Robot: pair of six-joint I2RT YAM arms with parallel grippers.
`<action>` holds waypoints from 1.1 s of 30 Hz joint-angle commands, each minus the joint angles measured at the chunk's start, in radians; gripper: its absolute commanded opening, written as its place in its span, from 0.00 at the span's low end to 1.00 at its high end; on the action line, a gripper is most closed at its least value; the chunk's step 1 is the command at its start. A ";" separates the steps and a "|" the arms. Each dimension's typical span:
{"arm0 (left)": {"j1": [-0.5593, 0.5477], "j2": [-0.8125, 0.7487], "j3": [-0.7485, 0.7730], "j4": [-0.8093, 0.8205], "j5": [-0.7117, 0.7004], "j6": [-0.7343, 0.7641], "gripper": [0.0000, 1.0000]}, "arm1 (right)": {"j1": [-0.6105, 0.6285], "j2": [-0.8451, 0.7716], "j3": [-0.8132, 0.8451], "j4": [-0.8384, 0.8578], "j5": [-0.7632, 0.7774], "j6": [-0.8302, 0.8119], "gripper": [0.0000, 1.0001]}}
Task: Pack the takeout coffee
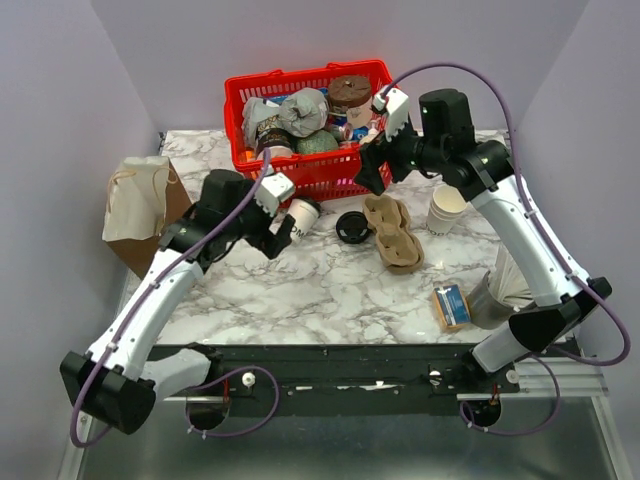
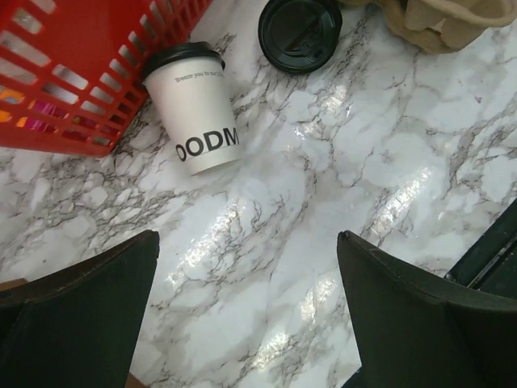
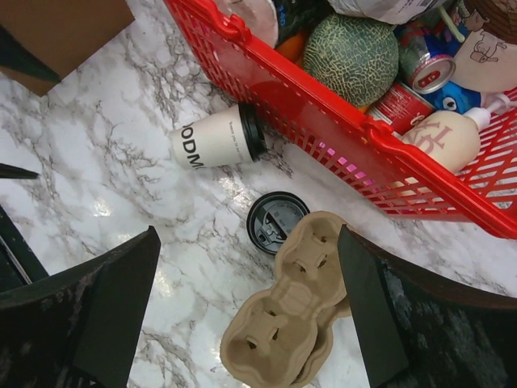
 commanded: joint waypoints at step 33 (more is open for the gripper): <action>-0.117 0.660 0.003 0.458 -0.281 -0.110 0.88 | -0.063 -0.097 -0.114 -0.026 -0.004 -0.015 1.00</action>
